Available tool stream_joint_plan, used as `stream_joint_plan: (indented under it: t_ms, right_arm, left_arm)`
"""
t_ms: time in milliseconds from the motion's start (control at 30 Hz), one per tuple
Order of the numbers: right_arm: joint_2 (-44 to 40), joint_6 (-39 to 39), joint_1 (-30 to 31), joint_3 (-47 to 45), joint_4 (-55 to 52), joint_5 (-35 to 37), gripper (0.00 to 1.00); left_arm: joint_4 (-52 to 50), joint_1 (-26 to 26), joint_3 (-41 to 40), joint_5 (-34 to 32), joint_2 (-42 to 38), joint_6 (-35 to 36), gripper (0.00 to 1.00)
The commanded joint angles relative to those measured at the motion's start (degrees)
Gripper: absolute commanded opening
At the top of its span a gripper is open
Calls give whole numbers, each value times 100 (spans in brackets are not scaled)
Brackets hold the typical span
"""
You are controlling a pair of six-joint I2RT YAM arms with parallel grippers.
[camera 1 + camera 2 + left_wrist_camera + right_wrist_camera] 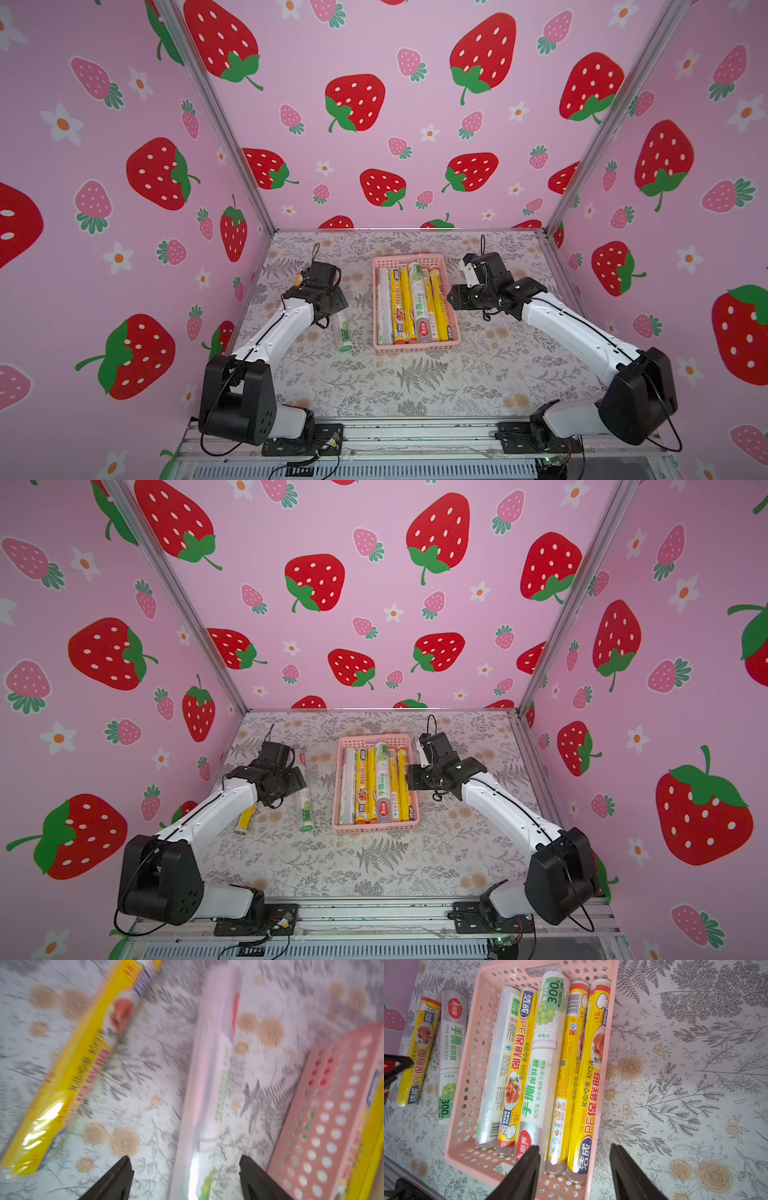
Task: Put the plastic wrap into the basket
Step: Adjust the plastic wrap at the center of the board, then pick up the plastic wrap from the center of the board.
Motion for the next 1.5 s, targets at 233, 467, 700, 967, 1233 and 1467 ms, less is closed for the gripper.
stream_joint_plan:
  t_ms: [233,467,700,967,1233,1467]
  right_arm:
    - [371,-20,25,203,96,-199,59]
    - [564,11,20,69,133,-190,58]
    - [617,34,12,-12,123,-129,58]
    - [564,28,7,-39,120,-163,58]
    - [377,85,12,-198,192,-236,58]
    - [150,116,5,-445,220,-148,58]
  left_arm:
    - [348,1877,435,185,966,280,86]
    - [285,2282,962,113,1673,735,86]
    - [280,2496,908,302,1736,691,86]
    - [-19,2596,710,935,1666,545,81]
    - [-240,2593,435,1237,1549,538,78]
    - [-176,2572,1,1571,1500,494,73]
